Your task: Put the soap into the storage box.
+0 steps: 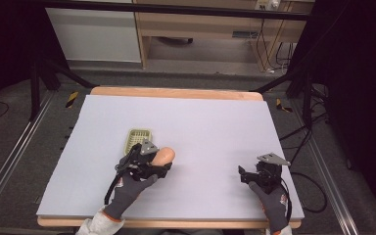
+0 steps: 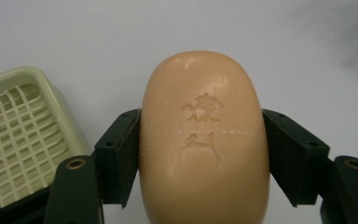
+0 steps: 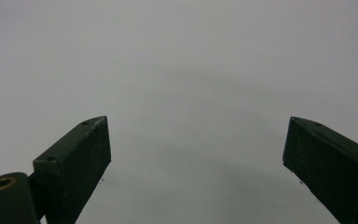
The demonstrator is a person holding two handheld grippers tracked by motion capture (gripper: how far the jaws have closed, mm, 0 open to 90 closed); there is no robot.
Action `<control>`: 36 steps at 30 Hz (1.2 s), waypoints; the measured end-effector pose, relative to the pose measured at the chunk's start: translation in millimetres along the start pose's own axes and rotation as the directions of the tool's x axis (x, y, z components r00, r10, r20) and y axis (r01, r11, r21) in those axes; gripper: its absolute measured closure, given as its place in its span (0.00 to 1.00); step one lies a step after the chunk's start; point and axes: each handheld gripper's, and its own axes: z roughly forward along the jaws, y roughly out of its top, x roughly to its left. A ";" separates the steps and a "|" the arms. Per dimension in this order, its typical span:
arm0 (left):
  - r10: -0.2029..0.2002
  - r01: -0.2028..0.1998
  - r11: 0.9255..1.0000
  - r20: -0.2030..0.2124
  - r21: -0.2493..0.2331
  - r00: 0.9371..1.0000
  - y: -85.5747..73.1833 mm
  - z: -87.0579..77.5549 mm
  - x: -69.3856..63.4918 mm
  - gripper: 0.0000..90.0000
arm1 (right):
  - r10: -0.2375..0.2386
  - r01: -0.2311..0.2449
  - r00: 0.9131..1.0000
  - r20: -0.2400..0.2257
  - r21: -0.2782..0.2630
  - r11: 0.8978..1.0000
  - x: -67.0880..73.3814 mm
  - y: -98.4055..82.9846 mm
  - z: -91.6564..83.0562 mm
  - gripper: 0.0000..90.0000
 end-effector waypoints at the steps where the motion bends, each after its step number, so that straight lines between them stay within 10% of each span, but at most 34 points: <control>1: -0.001 0.001 1.000 -0.001 0.000 1.000 0.2 -0.2 0.4 0.35 | 0.000 0.000 1.000 0.000 0.000 1.000 0.0 0.0 0.0 0.09; 36: -0.069 0.066 0.997 -0.066 -0.048 0.995 10.4 -11.6 37.2 0.35 | 0.002 -0.002 1.000 -0.003 -0.006 1.000 0.7 1.3 -0.2 0.09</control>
